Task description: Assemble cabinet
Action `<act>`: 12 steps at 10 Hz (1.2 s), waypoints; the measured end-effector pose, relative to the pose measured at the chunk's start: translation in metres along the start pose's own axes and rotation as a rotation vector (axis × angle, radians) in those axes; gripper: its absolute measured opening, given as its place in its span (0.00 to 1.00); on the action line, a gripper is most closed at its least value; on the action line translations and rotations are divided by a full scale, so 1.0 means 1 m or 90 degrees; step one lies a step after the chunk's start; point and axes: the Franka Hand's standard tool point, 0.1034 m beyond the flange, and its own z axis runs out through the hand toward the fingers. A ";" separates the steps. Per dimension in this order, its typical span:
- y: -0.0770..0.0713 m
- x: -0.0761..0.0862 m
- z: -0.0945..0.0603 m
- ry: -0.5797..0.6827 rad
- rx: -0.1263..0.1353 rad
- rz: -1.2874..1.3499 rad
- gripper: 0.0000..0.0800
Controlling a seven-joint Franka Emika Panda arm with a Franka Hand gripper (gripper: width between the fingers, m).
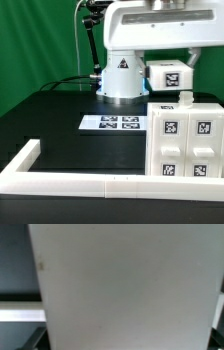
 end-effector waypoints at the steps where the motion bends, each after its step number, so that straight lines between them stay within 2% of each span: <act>1: -0.005 0.000 0.007 -0.005 0.000 -0.005 0.68; 3: -0.003 -0.001 0.008 -0.006 0.000 -0.005 0.68; 5: -0.013 -0.001 0.009 -0.002 0.000 -0.015 0.68; 7: -0.019 0.008 0.009 0.003 0.001 -0.019 0.68; 10: -0.020 0.016 0.010 0.017 0.001 -0.023 0.68; 12: -0.016 0.015 0.016 0.013 0.000 -0.031 0.68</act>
Offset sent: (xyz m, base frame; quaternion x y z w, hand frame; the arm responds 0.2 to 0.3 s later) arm 0.0000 0.0000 0.0000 0.0000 0.0000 0.0000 1.0000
